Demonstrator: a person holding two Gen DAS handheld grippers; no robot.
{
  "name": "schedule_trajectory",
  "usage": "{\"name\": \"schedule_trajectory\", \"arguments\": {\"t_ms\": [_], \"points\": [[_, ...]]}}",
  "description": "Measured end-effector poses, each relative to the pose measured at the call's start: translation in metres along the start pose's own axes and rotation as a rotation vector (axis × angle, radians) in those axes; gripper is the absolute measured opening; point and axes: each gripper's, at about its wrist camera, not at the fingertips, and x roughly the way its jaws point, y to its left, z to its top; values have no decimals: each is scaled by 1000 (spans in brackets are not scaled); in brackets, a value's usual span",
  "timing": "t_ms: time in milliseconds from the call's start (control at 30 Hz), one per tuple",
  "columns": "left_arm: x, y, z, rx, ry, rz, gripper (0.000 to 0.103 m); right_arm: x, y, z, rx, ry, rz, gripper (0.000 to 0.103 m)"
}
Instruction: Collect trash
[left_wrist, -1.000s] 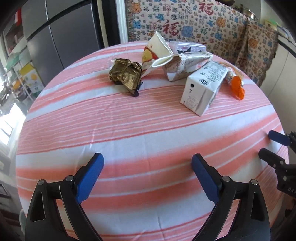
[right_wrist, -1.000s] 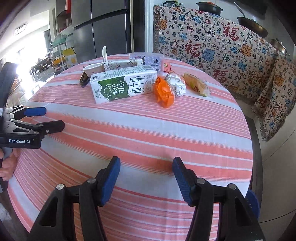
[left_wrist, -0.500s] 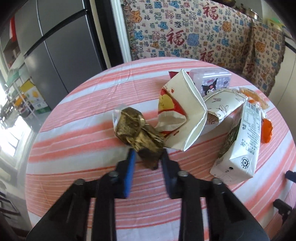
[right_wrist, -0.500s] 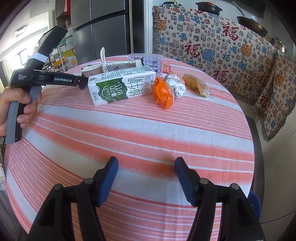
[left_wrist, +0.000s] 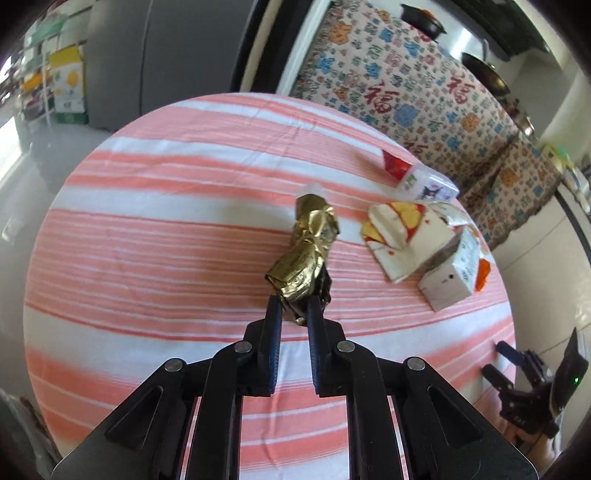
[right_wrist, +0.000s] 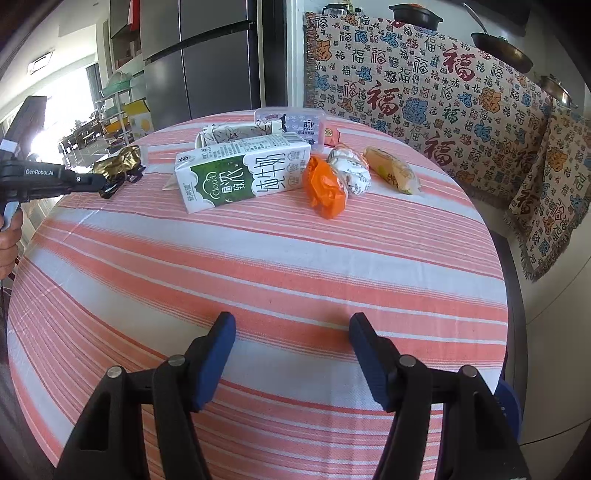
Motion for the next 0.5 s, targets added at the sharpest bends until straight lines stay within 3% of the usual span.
{"name": "schedule_trajectory", "arguments": {"t_ms": [100, 267, 333, 433, 500], "points": [[-3, 17, -3, -72, -9, 14, 21, -1, 0, -1, 4, -7, -2, 66], [-17, 10, 2, -12, -85, 65, 89, -2, 1, -3, 1, -18, -1, 66], [-21, 1, 6, 41, -119, 90, 100, -2, 1, -3, 0, -19, -1, 66], [-2, -17, 18, 124, -67, 107, 101, -1, 1, -3, 1, -19, -1, 66], [17, -29, 23, 186, -37, 159, 100, -1, 1, -3, 2, -18, 1, 66]]}}
